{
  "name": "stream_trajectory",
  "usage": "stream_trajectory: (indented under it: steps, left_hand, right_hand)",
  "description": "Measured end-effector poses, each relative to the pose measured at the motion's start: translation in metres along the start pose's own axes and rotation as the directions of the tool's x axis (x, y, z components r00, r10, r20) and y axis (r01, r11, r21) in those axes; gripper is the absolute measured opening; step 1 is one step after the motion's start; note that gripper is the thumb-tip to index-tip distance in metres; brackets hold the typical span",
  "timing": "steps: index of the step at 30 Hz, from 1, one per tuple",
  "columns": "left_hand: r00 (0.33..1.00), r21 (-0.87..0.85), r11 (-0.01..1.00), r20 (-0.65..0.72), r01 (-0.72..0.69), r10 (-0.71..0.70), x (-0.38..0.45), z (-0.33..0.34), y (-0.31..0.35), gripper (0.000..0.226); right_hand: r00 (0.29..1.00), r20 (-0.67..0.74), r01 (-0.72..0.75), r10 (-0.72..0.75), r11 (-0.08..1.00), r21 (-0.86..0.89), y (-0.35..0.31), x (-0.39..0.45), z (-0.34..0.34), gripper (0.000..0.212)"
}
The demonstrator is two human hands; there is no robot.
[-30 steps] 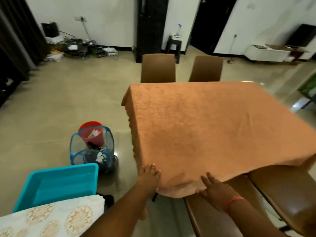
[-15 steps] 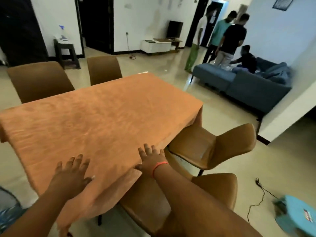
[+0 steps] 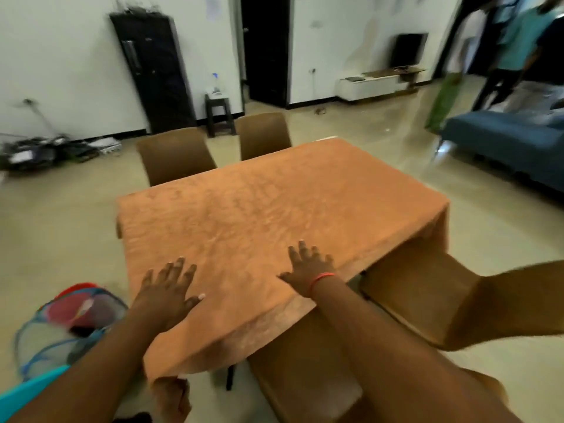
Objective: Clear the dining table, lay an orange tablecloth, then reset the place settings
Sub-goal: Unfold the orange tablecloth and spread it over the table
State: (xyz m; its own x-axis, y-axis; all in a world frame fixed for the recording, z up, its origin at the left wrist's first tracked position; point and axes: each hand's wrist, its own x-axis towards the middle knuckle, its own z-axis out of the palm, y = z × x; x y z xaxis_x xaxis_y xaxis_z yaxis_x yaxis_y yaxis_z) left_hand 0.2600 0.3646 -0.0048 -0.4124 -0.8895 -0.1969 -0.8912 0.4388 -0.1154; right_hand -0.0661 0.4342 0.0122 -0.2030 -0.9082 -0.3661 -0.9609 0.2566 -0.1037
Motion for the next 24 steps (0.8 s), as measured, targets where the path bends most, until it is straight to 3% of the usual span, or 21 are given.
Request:
stream_trajectory:
  steps: [8, 14, 24]
  left_hand:
    - [0.957, 0.027, 0.98, 0.213, 0.195, -0.196, -0.048, 0.058, -0.05, 0.087]
    - [0.946, -0.053, 0.979, 0.271, 0.196, -0.175, -0.021, 0.101, -0.075, 0.089]
    - [0.965, -0.134, 0.982, 0.244, 0.129, -0.094, 0.078, 0.143, -0.13, 0.085]
  right_hand:
    - [0.969, 0.18, 0.193, -0.168, 0.973, -0.128, -0.062, 0.024, 0.049, 0.084]
    - [0.936, 0.248, 0.303, -0.249, 0.929, -0.211, -0.122, 0.049, 0.083, 0.084]
    - [0.939, 0.234, 0.306, -0.253, 0.925, -0.226, -0.255, 0.157, 0.116, 0.087]
